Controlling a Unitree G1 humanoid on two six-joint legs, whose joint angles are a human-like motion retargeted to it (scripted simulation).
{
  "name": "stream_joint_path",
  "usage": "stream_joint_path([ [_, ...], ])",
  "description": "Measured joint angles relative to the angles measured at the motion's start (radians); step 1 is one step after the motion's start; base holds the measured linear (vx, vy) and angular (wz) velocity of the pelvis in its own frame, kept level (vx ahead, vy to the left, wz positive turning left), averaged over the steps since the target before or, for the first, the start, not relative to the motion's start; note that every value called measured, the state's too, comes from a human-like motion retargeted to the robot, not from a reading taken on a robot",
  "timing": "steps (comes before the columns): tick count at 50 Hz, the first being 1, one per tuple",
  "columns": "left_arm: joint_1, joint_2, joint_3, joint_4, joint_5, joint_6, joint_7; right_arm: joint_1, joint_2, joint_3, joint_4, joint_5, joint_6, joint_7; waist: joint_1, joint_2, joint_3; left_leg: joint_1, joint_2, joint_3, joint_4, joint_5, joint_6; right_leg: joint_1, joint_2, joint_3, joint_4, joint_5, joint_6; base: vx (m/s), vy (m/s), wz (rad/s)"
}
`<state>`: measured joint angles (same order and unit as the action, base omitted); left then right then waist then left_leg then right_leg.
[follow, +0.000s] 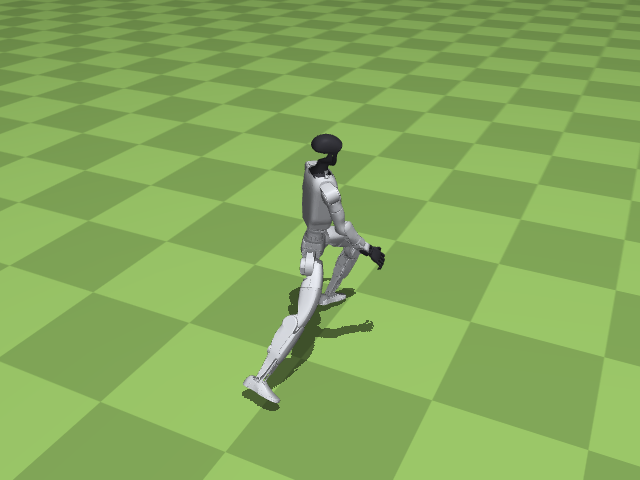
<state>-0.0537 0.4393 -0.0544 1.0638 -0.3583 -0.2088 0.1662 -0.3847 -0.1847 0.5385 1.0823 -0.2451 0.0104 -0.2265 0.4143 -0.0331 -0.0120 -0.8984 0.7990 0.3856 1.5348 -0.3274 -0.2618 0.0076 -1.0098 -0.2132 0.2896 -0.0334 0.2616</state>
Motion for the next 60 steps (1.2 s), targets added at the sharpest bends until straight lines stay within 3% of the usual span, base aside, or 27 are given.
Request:
stream_joint_path([
  [7,-0.049,0.007,0.061,-0.121,0.024,-0.008,0.009,-0.023,0.057,0.059,0.065,-0.018,0.008,0.024,-0.015,-0.065,0.027,0.035,-0.044,0.033,-0.16,0.101,0.0,0.004,0.031,-0.039,-0.014,-0.007,0.0,-0.09,-0.21,0.17],
  [14,-0.072,-0.064,0.058,-0.035,0.1,0.007,0.014,-0.05,0.107,0.115,0.145,-0.068,-0.011,0.015,-0.055,-0.084,0.041,0.126,-0.079,0.06,-0.465,0.266,0.0,0.031,0.144,-0.099,-0.054,-0.008,-0.003,-0.12,-0.39,0.14],
  [21,-0.045,-0.148,0.057,0.1,0.123,0.014,0.005,-0.058,0.138,0.116,0.175,-0.063,-0.043,-0.012,-0.12,-0.06,0.066,0.301,-0.123,0.093,-0.897,0.464,0.0,0.091,0.302,-0.173,-0.108,-0.026,-0.027,-0.12,-0.43,0.16],
  [27,0.002,-0.215,0.063,0.196,0.099,0.009,-0.016,-0.05,0.153,0.083,0.241,-0.014,-0.056,-0.035,-0.152,0.004,0.104,0.525,-0.122,0.132,-1.279,0.638,0.0,0.185,0.442,-0.212,-0.15,-0.047,-0.053,-0.01,-0.32,0.02],
  [30,0.03,-0.239,0.068,0.241,0.084,0.009,-0.02,-0.045,0.156,0.068,0.278,-0.014,-0.052,-0.048,-0.151,0.051,0.124,0.648,-0.09,0.16,-1.42,0.695,0.0,0.232,0.508,-0.207,-0.158,-0.062,-0.064,0.08,-0.18,-0.21],
  [34,0.066,-0.256,0.066,0.28,0.067,0.012,-0.023,-0.038,0.153,0.057,0.298,-0.035,-0.042,-0.063,-0.15,0.077,0.137,0.729,-0.075,0.193,-1.487,0.723,0.0,0.254,0.531,-0.193,-0.154,-0.067,-0.066,0.05,-0.04,-0.15],
  [38,0.082,-0.25,0.058,0.288,0.056,0.019,-0.031,-0.038,0.147,0.05,0.284,-0.035,-0.034,-0.069,-0.147,0.055,0.14,0.685,-0.08,0.181,-1.388,0.686,0.0,0.241,0.491,-0.185,-0.148,-0.058,-0.063,0.02,0.05,-0.06],
  [51,0.106,-0.214,0.035,0.111,0.042,0.009,-0.06,-0.03,0.104,0.073,0.248,0.007,-0.013,-0.073,-0.135,-0.082,0.08,0.179,-0.117,0.062,-0.563,0.293,0.0,0.112,0.157,-0.178,-0.073,-0.008,-0.005,0.06,0.33,0.17],
  [55,0.103,-0.21,0.004,0.084,0.04,0.011,-0.07,-0.047,0.099,0.086,0.26,-0.011,0.004,-0.076,-0.123,-0.081,0.061,0.079,-0.097,0.064,-0.34,0.18,0.0,0.051,0.06,-0.131,-0.03,0.02,-0.006,0.14,0.52,-0.14],
  [60,0.08,-0.185,-0.025,0.082,0.053,0.015,-0.074,-0.097,0.11,0.103,0.242,-0.018,0.01,-0.073,-0.08,-0.029,0.082,0.021,-0.017,0.038,-0.114,0.056,0.0,0.005,0.021,-0.046,-0.017,0.041,-0.011,0.12,0.42,-0.4],
])
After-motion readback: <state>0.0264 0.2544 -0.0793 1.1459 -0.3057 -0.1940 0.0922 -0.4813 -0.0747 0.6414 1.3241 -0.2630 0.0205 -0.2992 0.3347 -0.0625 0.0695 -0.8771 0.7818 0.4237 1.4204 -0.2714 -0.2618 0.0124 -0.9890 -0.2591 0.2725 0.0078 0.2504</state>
